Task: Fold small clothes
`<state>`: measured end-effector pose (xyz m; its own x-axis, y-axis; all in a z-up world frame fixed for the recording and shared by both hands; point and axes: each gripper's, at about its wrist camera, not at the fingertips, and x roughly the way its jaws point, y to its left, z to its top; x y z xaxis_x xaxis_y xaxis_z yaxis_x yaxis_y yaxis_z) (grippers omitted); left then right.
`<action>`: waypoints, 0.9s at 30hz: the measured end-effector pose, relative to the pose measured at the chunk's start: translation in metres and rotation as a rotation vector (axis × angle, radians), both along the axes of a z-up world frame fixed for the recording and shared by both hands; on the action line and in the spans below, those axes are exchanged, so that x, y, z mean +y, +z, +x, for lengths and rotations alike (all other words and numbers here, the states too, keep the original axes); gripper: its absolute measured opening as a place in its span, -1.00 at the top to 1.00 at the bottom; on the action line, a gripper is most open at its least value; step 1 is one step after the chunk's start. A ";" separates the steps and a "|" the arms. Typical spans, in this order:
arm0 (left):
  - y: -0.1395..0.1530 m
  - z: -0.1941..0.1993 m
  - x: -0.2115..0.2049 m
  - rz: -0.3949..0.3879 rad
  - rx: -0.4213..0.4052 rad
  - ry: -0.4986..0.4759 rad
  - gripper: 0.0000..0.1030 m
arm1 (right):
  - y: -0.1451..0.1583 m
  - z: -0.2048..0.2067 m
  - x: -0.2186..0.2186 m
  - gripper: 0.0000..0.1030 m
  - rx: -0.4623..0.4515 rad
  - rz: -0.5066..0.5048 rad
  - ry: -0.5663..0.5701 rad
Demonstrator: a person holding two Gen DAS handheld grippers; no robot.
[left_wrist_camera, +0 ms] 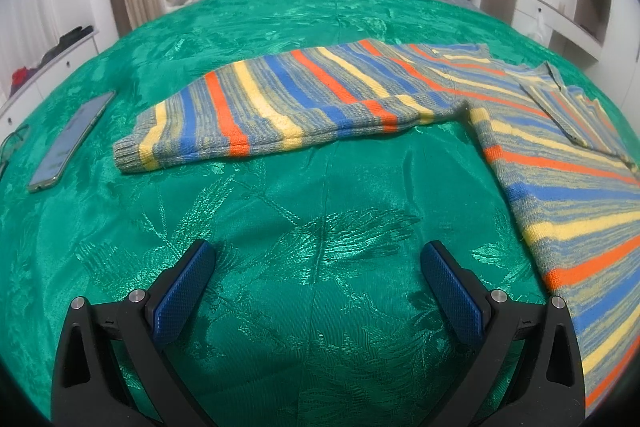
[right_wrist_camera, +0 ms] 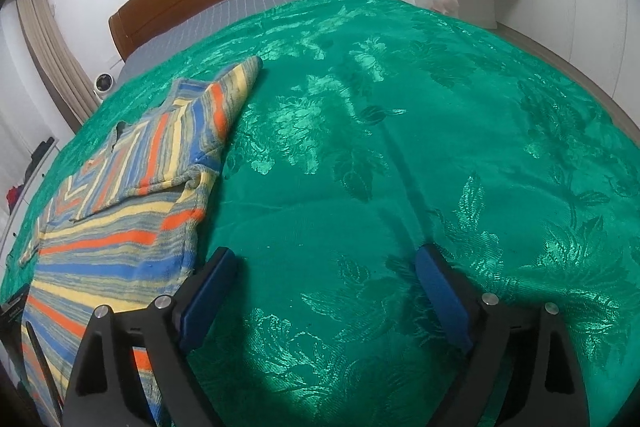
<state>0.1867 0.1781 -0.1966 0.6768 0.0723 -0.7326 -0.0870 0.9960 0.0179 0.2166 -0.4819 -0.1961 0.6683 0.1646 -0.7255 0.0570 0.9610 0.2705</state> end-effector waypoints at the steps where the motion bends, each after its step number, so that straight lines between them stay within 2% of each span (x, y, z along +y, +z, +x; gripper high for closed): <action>1: 0.000 0.000 0.000 0.000 0.000 0.000 -0.99 | 0.000 0.000 0.001 -0.77 0.003 -0.009 -0.001; 8: 0.000 0.000 0.000 0.000 0.000 0.000 -0.99 | -0.001 0.003 0.010 -0.78 0.018 -0.076 -0.002; 27: 0.000 0.000 0.000 0.000 -0.001 0.001 -0.99 | -0.003 0.005 0.015 -0.80 0.028 -0.112 -0.008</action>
<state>0.1865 0.1779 -0.1966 0.6772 0.0723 -0.7323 -0.0875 0.9960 0.0174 0.2221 -0.4670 -0.1988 0.6485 0.0766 -0.7573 0.0704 0.9846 0.1598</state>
